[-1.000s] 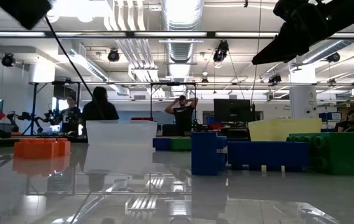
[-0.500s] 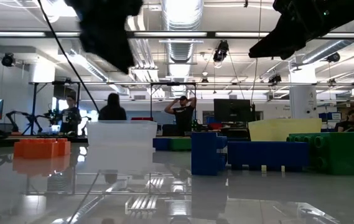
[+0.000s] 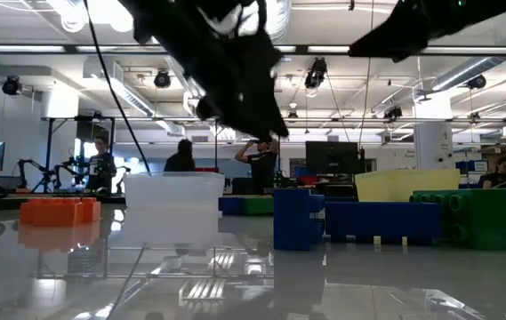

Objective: Sort & place blocks by color
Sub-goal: Put the blue game piece into the transparent bin

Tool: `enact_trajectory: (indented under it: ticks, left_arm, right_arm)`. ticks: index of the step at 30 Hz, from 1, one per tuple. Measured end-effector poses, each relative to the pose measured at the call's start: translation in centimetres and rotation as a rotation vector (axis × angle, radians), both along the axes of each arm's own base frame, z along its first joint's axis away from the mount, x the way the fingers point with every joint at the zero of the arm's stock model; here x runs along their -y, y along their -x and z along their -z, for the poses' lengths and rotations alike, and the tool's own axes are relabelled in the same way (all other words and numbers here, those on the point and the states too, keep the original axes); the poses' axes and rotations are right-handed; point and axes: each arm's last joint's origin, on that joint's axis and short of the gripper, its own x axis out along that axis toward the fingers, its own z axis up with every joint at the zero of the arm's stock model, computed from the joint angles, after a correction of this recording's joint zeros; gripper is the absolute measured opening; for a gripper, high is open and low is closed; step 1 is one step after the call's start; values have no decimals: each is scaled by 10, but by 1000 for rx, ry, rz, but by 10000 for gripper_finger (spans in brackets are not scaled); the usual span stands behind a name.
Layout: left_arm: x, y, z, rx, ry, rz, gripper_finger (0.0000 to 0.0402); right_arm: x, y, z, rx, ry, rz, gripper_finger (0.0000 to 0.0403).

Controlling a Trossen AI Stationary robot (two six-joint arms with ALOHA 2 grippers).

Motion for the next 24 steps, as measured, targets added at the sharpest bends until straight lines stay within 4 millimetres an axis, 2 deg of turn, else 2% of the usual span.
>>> enact_trajectory:
  ticks: [4, 7, 13, 19, 24]
  left_arm:
    - [-15, -8, 25, -42, 52, -97, 199]
    - [-25, -12, 36, -58, 61, -149, 199]
    - [-34, -10, 32, -57, 61, -209, 199]
    - [-46, 5, 35, -135, 124, -399, 199]
    - [-43, 5, 36, -143, 173, -377, 199]
  right_arm:
    - [0, -1, -7, 15, 23, -7, 130]
    - [0, -1, -5, 2, 41, -11, 130]
    - [0, -1, -4, -4, 45, -13, 130]
    - [0, 0, -3, -10, 44, -12, 130]
    - [0, -1, -3, -10, 43, -12, 130]
